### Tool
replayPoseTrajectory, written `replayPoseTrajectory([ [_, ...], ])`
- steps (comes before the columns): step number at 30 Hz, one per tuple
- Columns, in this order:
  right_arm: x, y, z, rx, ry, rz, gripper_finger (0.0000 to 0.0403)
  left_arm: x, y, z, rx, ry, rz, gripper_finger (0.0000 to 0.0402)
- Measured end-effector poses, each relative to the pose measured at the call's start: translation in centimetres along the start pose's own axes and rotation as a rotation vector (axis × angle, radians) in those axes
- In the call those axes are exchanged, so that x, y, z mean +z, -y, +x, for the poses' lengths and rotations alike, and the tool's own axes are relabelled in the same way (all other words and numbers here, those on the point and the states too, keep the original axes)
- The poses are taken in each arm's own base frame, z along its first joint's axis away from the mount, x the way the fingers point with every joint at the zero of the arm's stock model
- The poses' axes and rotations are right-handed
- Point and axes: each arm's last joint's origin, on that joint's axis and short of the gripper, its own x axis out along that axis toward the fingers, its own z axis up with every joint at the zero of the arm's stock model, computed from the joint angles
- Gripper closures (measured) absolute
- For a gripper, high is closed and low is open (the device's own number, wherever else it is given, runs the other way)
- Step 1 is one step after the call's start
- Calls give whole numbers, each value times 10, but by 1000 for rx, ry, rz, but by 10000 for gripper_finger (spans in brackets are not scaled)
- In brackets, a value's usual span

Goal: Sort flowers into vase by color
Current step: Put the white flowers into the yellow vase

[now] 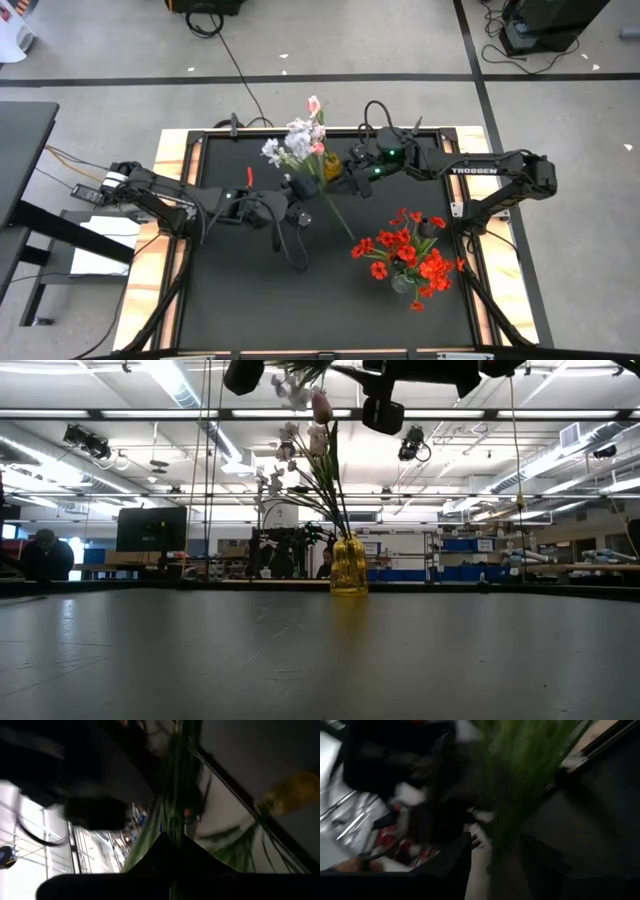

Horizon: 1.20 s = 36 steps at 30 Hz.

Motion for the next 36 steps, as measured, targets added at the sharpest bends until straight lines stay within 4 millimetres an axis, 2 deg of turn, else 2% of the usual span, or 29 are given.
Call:
replayPoseTrajectory([
  [11,-4,-2,3,2,-11,11,239,3,-4,-2,32,42,-27,380],
  [15,-7,-6,5,40,-52,-13,283,4,-4,-2,31,72,-23,379],
  [19,-8,-8,5,81,-78,-24,356,4,-4,-1,32,123,-68,370],
  [22,-7,-8,5,91,-82,-23,387,4,-5,0,31,148,-180,349],
  [27,-6,-8,5,82,-65,-14,371,4,-7,0,28,161,-419,299],
  [30,-5,-8,5,74,-51,-15,381,6,-9,-4,27,176,-577,273],
  [36,-1,-8,2,75,-21,-9,386,4,-12,-13,16,179,-914,258],
])
